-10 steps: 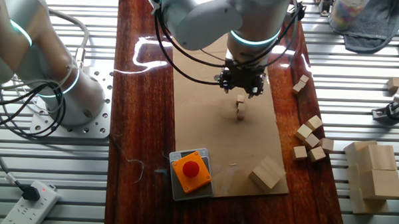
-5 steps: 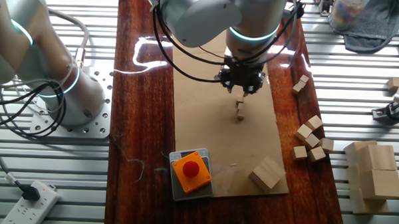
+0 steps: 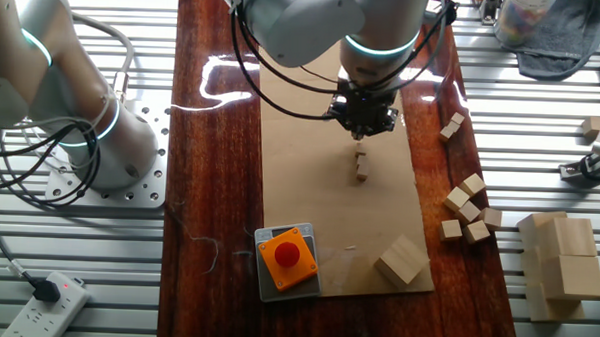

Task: Stack the blocks into a pyramid shape

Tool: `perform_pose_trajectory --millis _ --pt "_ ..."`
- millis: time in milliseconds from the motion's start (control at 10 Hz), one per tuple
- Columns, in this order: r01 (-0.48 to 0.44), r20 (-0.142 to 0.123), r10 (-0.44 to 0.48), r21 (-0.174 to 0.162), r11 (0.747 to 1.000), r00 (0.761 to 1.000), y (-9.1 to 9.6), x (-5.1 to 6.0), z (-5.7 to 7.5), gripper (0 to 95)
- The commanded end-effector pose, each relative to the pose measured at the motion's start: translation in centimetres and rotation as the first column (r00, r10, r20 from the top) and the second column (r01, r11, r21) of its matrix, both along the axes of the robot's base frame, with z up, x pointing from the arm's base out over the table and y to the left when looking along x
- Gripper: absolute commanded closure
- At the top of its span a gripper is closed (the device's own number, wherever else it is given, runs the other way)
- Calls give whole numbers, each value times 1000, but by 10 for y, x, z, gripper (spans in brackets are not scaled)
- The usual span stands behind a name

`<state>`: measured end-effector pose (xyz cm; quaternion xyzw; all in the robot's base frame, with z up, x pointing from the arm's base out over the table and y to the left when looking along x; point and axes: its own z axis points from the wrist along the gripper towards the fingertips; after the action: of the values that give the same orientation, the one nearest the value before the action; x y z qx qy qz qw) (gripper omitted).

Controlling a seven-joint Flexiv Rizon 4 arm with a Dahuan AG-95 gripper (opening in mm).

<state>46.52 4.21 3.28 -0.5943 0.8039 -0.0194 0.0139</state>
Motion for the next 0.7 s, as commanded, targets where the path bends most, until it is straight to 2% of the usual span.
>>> perform_pose_trajectory --millis 100,300,700 --pt "-3 13 3 -10 1000 1000 -2 -2 -2 950" --pt "-10 24 10 -10 1000 1000 -3 -4 -4 950" --pt "-14 30 15 -13 1000 999 -5 -3 -6 950"
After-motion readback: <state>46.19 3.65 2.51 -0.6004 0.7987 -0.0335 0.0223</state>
